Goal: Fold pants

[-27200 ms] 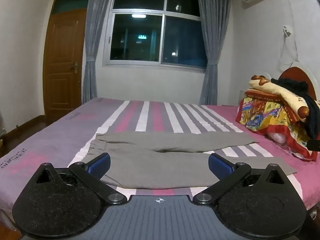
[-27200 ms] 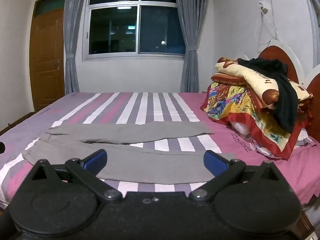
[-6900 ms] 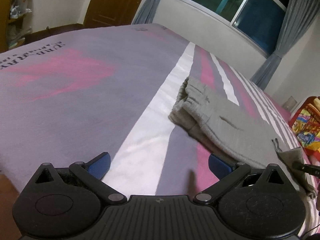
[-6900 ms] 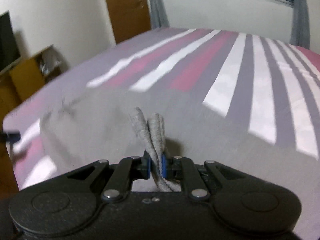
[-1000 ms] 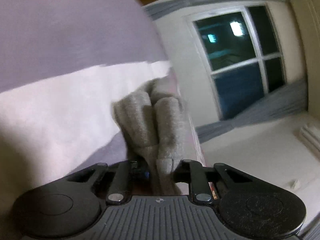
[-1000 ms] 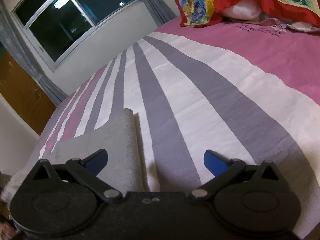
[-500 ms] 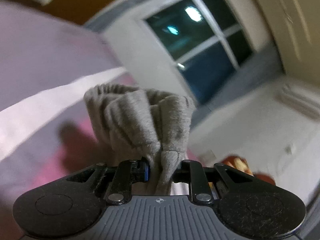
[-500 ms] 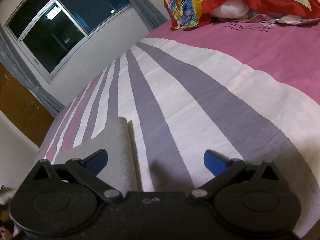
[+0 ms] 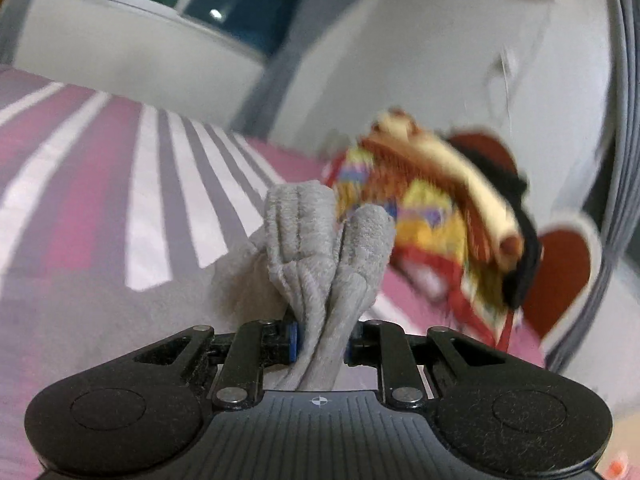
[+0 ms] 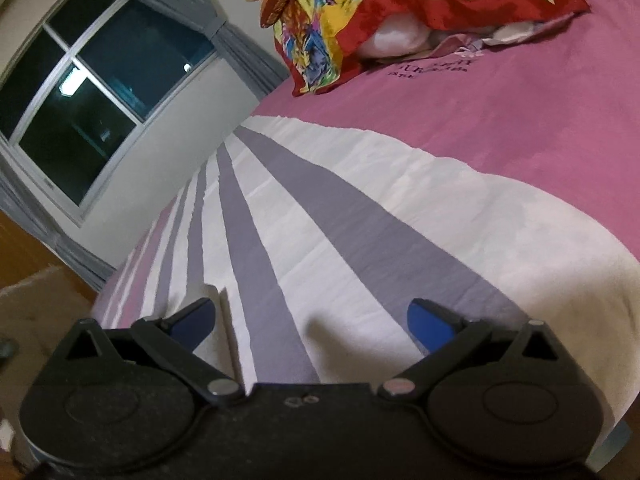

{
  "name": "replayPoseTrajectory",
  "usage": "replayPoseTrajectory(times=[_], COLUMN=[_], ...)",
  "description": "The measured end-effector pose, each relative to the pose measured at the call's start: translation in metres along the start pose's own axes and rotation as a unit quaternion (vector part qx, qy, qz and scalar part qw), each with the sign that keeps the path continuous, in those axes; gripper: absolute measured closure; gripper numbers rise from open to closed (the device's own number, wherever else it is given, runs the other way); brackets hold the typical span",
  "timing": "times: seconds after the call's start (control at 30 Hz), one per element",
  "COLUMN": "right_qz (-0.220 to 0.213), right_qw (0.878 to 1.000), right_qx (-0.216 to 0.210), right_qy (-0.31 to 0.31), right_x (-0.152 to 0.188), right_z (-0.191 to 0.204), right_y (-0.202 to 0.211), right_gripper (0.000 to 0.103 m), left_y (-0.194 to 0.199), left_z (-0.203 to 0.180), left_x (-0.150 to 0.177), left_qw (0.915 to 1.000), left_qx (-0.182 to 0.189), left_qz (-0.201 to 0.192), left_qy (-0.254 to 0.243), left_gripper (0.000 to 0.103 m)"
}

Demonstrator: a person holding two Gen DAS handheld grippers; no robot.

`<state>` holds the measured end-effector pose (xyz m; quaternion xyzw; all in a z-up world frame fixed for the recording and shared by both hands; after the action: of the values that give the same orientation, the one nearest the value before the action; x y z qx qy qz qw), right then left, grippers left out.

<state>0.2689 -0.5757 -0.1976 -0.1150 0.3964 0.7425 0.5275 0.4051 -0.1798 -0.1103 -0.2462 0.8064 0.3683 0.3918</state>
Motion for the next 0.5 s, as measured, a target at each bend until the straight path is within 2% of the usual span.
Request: replayPoseTrajectory(times=[0.1, 0.17, 0.23, 0.33, 0.4, 0.43, 0.47, 0.5], right_qz=[-0.003, -0.004, -0.006, -0.008, -0.01, -0.011, -0.012, -0.012], right_qw=[1.0, 1.0, 1.0, 1.0, 0.999, 0.999, 0.999, 0.999], right_qx=[-0.005, -0.008, -0.011, -0.015, -0.017, -0.018, -0.019, -0.02], right_qy=[-0.011, -0.015, -0.019, -0.025, -0.03, -0.032, -0.034, -0.036], right_x=[-0.002, -0.003, -0.003, -0.003, -0.004, -0.004, -0.004, -0.005], right_z=[-0.005, -0.005, -0.006, -0.008, -0.009, -0.01, -0.01, -0.011], right_y=[0.001, 0.001, 0.0, 0.0, -0.001, 0.0, 0.0, 0.0], right_gripper=[0.0, 0.0, 0.0, 0.0, 0.0, 0.0, 0.0, 0.0], left_y=[-0.031, -0.057, -0.068, -0.09, -0.095, -0.096, -0.097, -0.095], left_z=[-0.024, -0.03, -0.033, -0.043, -0.051, -0.055, -0.062, -0.068], left_x=[0.023, 0.032, 0.047, 0.069, 0.08, 0.085, 0.088, 0.089], left_qw=[0.9984, 0.9957, 0.9921, 0.9856, 0.983, 0.9833, 0.9826, 0.9831], left_qx=[-0.01, -0.016, -0.023, -0.028, -0.011, 0.014, 0.041, 0.05], left_qz=[0.038, 0.063, 0.087, 0.117, 0.129, 0.139, 0.152, 0.15], left_qy=[-0.039, -0.066, -0.087, -0.119, -0.13, -0.116, -0.098, -0.092], left_gripper=[0.084, 0.083, 0.083, 0.074, 0.049, 0.02, 0.006, 0.005])
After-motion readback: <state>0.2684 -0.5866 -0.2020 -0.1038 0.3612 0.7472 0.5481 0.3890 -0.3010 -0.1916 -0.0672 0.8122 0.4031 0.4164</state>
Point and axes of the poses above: each gripper's, at about its wrist camera, not at the fingertips, and y roughly against the way its jaws point, z to its left, x to its underside, the point moved 10 cm from there along -y, roughly the way its jaws point, and after that the axes turned 1 degree about -x, right-handed, at the moved point
